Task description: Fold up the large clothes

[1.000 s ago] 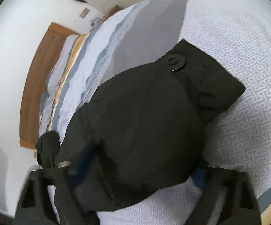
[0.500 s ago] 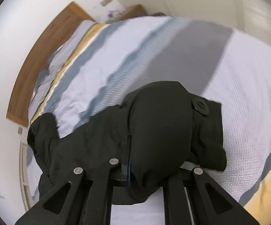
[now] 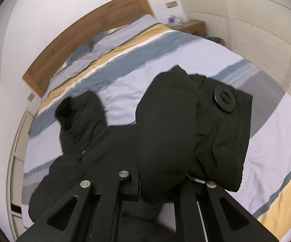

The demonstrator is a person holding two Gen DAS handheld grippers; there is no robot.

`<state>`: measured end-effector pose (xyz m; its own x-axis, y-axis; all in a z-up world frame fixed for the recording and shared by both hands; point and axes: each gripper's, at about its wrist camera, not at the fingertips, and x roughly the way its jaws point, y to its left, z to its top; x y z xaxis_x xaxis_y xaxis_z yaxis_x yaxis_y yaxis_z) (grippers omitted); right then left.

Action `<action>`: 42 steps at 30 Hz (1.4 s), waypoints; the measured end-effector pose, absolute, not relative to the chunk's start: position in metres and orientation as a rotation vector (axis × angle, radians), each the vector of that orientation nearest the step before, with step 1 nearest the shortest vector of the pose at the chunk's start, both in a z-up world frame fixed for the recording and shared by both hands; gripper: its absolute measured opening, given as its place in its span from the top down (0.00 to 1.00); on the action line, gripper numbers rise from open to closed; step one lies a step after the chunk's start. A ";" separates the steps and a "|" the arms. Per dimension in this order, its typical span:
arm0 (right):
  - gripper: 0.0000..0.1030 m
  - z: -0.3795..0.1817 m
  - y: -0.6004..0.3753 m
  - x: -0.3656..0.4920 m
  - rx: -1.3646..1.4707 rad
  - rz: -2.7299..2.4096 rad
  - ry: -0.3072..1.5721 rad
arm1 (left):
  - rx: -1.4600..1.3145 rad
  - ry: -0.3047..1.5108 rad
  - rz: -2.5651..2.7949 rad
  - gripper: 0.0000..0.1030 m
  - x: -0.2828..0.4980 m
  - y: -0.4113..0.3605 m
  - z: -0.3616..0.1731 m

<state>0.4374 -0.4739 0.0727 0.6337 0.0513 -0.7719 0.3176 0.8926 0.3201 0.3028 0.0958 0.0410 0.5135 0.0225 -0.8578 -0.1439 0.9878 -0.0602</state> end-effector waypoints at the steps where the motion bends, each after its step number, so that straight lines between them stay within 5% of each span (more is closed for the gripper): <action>1: 0.92 0.075 -0.460 0.436 0.439 -0.151 0.889 | -0.135 1.029 0.097 0.09 0.304 0.102 0.042; 22: 0.91 -0.033 -0.234 0.414 0.013 0.187 1.138 | -0.167 1.089 0.232 0.09 0.283 0.137 0.029; 28: 0.77 -0.072 -0.202 0.413 -0.079 0.262 1.189 | -0.188 1.109 0.272 0.09 0.271 0.116 0.023; 35: 0.45 -0.085 -0.187 0.399 -0.145 0.375 1.216 | -0.191 1.098 0.297 0.09 0.268 0.095 0.029; 42: 0.45 -0.040 -0.197 0.387 -0.111 0.516 1.158 | -0.188 1.028 0.279 0.09 0.285 0.044 0.052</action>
<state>0.3867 -0.1968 -0.0404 0.2995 0.3314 -0.8947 -0.4435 0.8786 0.1770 0.2854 0.0442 0.0518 0.4861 0.1396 -0.8627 -0.3151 0.9487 -0.0240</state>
